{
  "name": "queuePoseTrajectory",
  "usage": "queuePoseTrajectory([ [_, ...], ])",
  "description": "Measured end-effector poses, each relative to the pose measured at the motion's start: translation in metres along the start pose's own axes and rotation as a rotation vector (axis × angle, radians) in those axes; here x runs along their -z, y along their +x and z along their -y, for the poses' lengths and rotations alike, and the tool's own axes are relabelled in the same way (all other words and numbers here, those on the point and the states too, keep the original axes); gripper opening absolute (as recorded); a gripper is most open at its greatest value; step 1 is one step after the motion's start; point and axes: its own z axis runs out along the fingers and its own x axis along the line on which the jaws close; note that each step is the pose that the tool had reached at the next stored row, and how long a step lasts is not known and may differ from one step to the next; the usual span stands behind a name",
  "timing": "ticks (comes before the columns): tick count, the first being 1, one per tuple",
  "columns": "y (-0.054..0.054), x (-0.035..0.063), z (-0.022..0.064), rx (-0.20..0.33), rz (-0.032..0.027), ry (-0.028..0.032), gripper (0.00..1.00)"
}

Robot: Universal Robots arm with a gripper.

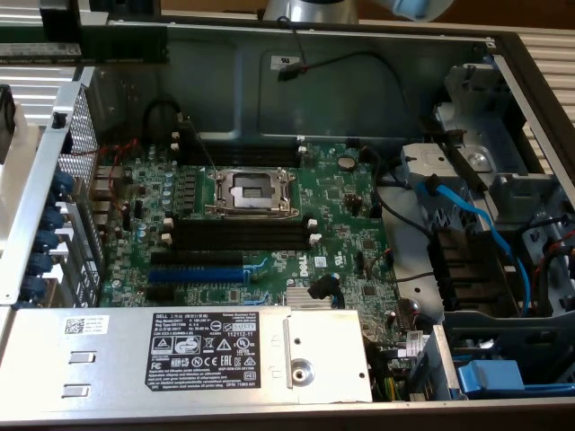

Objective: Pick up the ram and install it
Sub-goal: 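Pick up the ram and move it above insertion slot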

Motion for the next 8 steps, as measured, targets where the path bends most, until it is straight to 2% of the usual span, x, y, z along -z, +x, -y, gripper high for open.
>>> queuePoseTrajectory([
  [8, 0.003, 0.0017, 0.0364, 0.001, 0.0008, -0.0086, 0.13],
])
